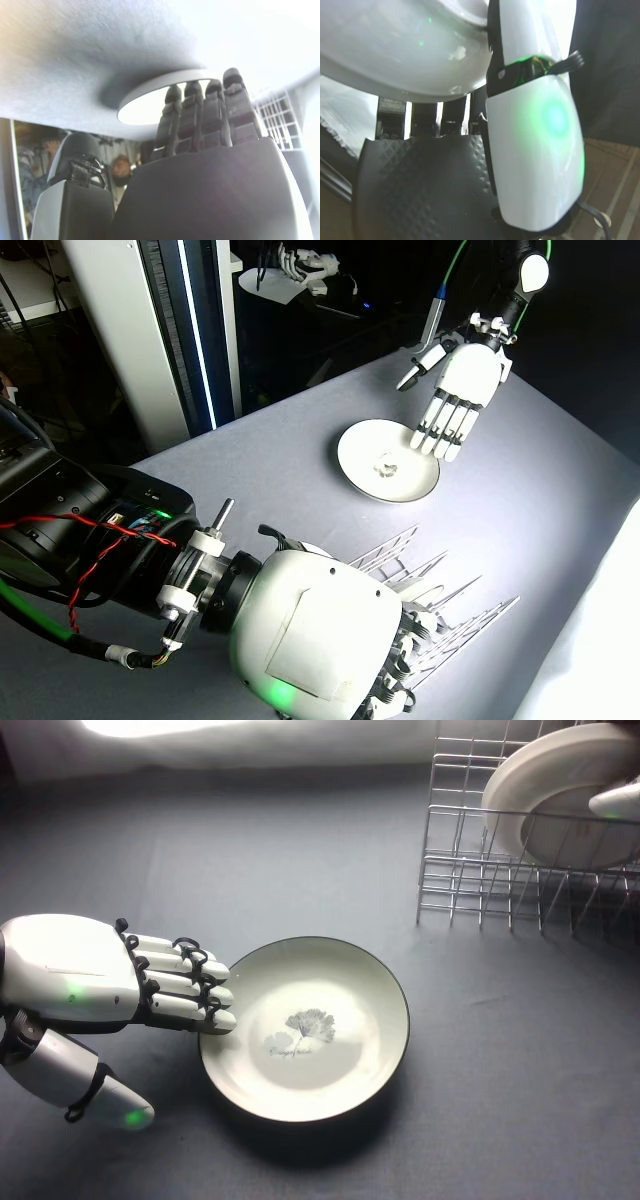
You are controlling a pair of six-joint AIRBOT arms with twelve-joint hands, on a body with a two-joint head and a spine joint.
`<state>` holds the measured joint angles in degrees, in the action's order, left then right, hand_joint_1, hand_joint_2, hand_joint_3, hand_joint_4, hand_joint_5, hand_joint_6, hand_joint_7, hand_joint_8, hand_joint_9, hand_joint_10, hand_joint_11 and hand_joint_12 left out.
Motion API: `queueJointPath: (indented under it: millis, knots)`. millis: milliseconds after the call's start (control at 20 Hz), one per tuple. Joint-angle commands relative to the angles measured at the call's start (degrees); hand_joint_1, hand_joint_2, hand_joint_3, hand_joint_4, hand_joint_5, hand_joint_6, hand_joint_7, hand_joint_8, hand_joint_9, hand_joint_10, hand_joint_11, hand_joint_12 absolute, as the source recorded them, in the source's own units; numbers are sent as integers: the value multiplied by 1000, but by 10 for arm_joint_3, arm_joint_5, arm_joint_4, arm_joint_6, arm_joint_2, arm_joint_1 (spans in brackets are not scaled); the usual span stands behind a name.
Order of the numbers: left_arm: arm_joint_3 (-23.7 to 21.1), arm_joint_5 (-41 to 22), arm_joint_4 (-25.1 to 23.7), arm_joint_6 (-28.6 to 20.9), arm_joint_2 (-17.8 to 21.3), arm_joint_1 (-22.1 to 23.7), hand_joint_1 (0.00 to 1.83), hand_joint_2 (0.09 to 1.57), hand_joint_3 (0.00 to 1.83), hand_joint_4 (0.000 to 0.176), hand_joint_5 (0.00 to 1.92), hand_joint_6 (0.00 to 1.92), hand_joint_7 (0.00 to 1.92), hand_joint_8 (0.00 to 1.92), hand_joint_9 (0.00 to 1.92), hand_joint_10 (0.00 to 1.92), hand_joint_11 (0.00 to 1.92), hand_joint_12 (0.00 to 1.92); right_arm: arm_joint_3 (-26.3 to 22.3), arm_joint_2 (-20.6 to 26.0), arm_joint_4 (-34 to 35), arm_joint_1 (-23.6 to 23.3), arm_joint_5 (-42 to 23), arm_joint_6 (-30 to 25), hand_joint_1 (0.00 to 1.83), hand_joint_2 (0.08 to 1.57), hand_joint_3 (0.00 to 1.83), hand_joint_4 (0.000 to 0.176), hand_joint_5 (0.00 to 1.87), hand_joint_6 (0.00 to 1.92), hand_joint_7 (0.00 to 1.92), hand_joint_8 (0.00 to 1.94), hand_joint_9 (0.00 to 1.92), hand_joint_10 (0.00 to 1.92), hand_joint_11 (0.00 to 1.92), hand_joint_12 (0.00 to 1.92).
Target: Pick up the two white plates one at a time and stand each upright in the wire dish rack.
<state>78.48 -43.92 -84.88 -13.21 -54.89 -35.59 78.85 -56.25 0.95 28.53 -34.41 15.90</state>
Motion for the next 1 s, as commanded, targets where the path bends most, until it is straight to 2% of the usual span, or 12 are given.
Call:
queueJointPath:
  millis: [0, 50, 100, 150, 200, 350, 450, 500, 600, 650, 750, 950]
  knots:
    - [-4, -13, 14, -3, -2, -4, 0, 1192, 0, 0, 132, 10, 106, 13, 47, 14, 17, 9, 4, 5, 0, -1, -60, 1, 1160, 1140, 0, 0, 916, 1065, 918, 189, 937, 59, 467, 1080]
    - [-4, -13, 14, -3, -2, -4, 0, 1192, 0, 0, 119, 3, 91, 5, 32, 6, 3, 3, 4, 5, -4, 0, -60, 2, 1248, 1081, 0, 0, 792, 528, 914, 88, 905, 32, 421, 1082]
    - [-4, -14, 14, -3, -2, -6, 0, 1195, 0, 0, 133, 8, 104, 10, 45, 10, 16, 9, 4, 5, -6, -4, -63, 2, 1260, 1078, 0, 0, 796, 239, 885, 30, 857, 7, 365, 1079]
    - [-4, -14, 14, -3, -2, -6, 0, 1195, 0, 0, 133, 8, 104, 10, 45, 10, 16, 9, 4, 5, -6, -9, -63, 2, 1260, 1078, 0, 0, 796, 239, 885, 30, 857, 7, 365, 1079]
    - [-4, -14, 12, -3, -3, -8, 0, 1189, 0, 0, 84, 0, 60, 0, 5, 0, 0, 0, 4, 5, -10, -18, -62, 2, 1209, 1108, 2, 0, 715, 47, 757, 0, 705, 0, 173, 1128]
    - [-6, -14, 11, -3, -4, -15, 0, 1190, 0, 0, 111, 12, 87, 12, 32, 12, 9, 4, 3, 4, -31, -35, -62, 2, 1155, 1111, 0, 0, 599, 2, 642, 0, 584, 0, 19, 1195]
    - [-7, -15, 11, -3, -4, -20, 0, 1190, 0, 0, 94, 2, 70, 1, 14, 1, 0, 0, -1, 5, -39, -52, -62, 2, 1023, 1062, 0, 0, 419, 0, 450, 0, 397, 0, 0, 984]
    - [-7, -15, 11, -3, -4, -22, 0, 1190, 0, 0, 107, 7, 79, 6, 21, 5, 0, 0, -4, 6, -45, -58, -62, 2, 924, 1030, 0, 0, 313, 0, 331, 0, 296, 0, 0, 840]
    - [-9, -15, 11, -3, -4, -25, 0, 1198, 2, 0, 121, 11, 90, 9, 33, 9, 9, 4, -22, 13, -66, -78, -67, 2, 729, 1015, 0, 0, 91, 0, 79, 0, 53, 0, 0, 250]
    - [-10, -16, 11, -3, -4, -27, 0, 1200, 2, 0, 146, 18, 111, 15, 56, 16, 34, 16, -32, 16, -77, -85, -69, 2, 719, 942, 0, 0, 17, 0, 15, 0, 10, 0, 0, 49]
    - [-11, -16, 10, -3, -4, -29, 0, 1195, 0, 0, 131, 10, 94, 6, 33, 5, 6, 2, -48, 19, -118, -94, -82, 2, 735, 885, 0, 0, 3, 0, 2, 0, 1, 0, 0, 9]
    - [-12, -16, 9, -3, -4, -30, 0, 1192, 0, 0, 106, 3, 74, 1, 9, 0, 0, 0, -73, 22, -230, -93, -119, 2, 1083, 768, 0, 0, 0, 0, 0, 0, 0, 0, 0, 0]
